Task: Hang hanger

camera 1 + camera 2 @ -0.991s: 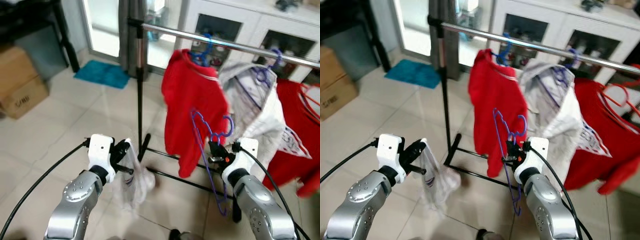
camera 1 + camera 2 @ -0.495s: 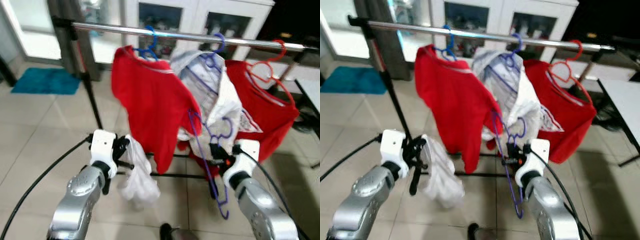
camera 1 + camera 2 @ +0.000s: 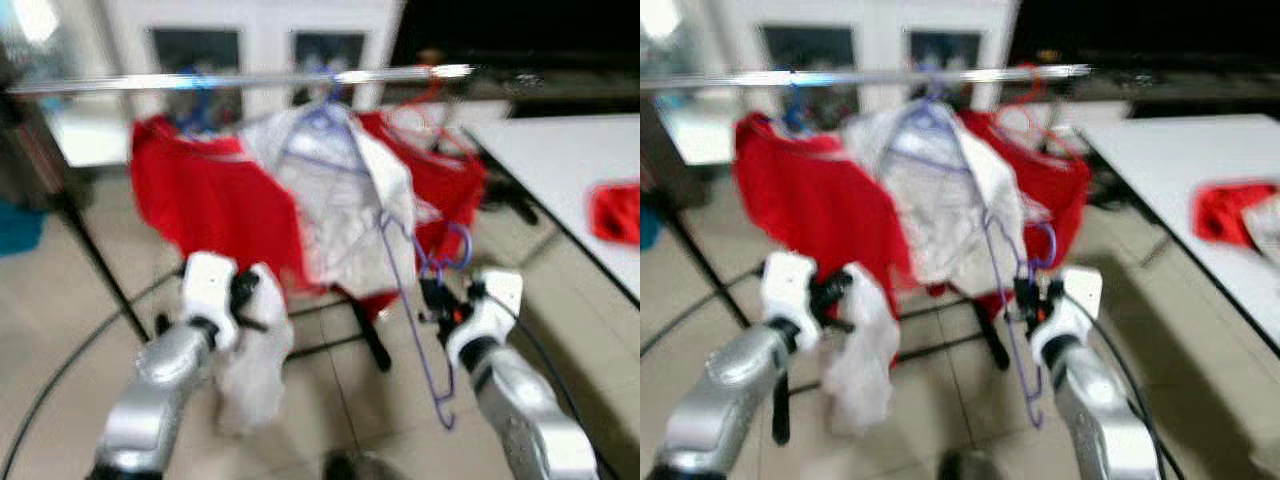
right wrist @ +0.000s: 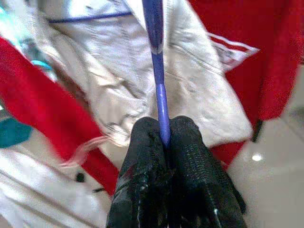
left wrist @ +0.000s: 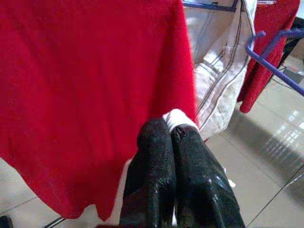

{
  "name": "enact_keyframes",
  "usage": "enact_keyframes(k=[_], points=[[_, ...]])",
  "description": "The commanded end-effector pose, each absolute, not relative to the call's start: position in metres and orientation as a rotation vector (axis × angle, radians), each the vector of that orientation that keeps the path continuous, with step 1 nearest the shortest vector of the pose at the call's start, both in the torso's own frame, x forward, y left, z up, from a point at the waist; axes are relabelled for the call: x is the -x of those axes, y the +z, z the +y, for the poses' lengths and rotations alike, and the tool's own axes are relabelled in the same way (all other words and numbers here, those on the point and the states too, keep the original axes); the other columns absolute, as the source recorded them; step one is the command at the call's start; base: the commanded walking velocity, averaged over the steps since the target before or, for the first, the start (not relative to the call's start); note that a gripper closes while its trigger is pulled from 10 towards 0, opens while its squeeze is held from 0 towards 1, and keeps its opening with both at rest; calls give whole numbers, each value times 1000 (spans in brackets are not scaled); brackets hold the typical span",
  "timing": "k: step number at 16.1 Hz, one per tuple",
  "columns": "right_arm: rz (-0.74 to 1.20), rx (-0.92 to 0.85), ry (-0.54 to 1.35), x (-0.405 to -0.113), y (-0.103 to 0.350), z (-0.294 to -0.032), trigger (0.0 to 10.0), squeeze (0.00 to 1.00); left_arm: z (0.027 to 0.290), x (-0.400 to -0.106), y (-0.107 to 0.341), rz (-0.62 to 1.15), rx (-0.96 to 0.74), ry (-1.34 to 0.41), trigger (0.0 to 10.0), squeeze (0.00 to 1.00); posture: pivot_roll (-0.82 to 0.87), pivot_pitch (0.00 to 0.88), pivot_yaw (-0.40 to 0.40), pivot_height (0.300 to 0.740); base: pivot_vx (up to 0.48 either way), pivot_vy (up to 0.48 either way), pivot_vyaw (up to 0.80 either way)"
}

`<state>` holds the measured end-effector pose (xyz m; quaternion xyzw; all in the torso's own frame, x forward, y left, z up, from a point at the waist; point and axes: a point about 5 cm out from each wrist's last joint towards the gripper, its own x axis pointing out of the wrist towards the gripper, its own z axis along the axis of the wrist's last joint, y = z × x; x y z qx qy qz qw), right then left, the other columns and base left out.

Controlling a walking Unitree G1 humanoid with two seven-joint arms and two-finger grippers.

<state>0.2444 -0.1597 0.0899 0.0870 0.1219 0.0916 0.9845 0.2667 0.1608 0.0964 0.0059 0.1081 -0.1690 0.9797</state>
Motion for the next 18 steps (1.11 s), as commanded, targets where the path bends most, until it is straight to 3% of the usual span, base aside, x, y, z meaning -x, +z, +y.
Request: enact_keyframes(k=[1, 5, 9, 14, 18], points=[[250, -145, 141, -244, 90, -171, 10000, 0, 151, -270, 103, 188, -7, -372, 10000, 0, -5, 57, -28, 740, 0, 0, -800], [241, -152, 201, -253, 90, -153, 10000, 0, 161, -258, 106, 177, -6, -332, 10000, 0, 37, 81, -51, 740, 0, 0, -800], [221, -129, 118, -247, 93, -175, 10000, 0, 158, -276, 110, 153, 17, -324, 10000, 0, -9, 55, -12, 740, 0, 0, -800], [223, -119, 194, -257, 91, -153, 10000, 0, 166, -269, 112, 150, 0, -309, 10000, 0, 38, 71, -32, 740, 0, 0, -800], [206, -72, 145, -252, 97, -170, 10000, 0, 159, -273, 106, 158, 6, -333, 10000, 0, -30, 70, -14, 740, 0, 0, -800]])
